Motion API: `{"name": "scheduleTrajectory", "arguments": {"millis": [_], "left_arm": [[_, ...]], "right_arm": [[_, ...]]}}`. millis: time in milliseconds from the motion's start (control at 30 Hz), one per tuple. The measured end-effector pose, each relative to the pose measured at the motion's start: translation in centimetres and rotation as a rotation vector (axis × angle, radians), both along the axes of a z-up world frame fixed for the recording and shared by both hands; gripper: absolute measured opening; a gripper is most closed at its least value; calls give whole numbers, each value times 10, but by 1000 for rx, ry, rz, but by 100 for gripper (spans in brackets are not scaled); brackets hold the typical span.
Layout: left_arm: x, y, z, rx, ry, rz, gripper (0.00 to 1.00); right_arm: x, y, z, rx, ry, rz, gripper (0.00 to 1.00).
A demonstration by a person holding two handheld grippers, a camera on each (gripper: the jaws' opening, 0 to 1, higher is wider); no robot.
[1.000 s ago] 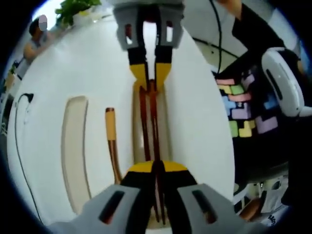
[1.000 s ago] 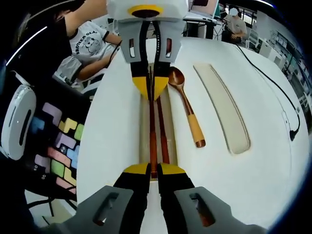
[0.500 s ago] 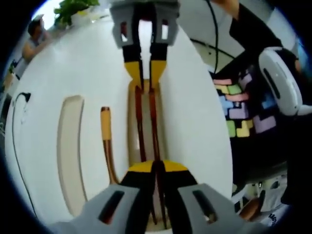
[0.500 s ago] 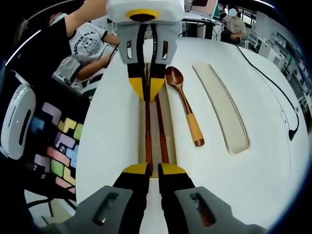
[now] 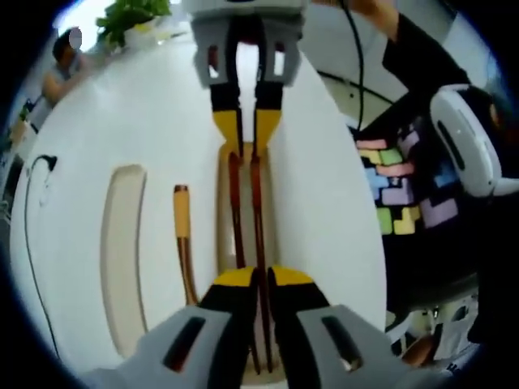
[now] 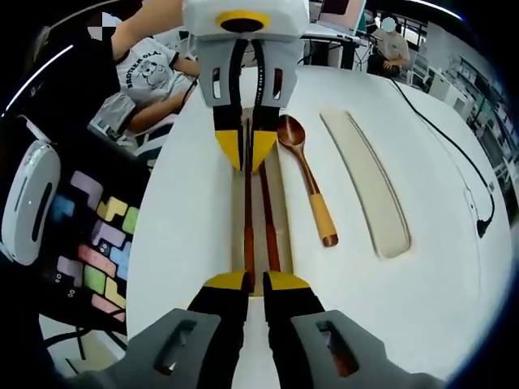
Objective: Arrange the utensils inside the cutlery case until each visible utensil rests in its matching compartment.
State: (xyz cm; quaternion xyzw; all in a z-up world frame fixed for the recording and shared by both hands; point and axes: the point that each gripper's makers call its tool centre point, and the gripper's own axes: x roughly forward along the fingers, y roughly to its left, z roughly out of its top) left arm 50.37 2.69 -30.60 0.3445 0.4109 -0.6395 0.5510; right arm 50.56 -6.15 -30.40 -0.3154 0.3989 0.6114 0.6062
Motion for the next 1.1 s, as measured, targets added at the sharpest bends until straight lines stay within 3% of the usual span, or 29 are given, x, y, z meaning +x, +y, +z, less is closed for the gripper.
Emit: {"name": "scheduleTrajectory", "arguments": {"millis": [433,1100], "left_arm": [[2,19,-8,71,-34,-23,5],[2,16,-14,76,-13,-15,1]], "right_arm": [[1,4,1,13,-6,0,7],[3,3,4,39,-12,-13,7]]}}
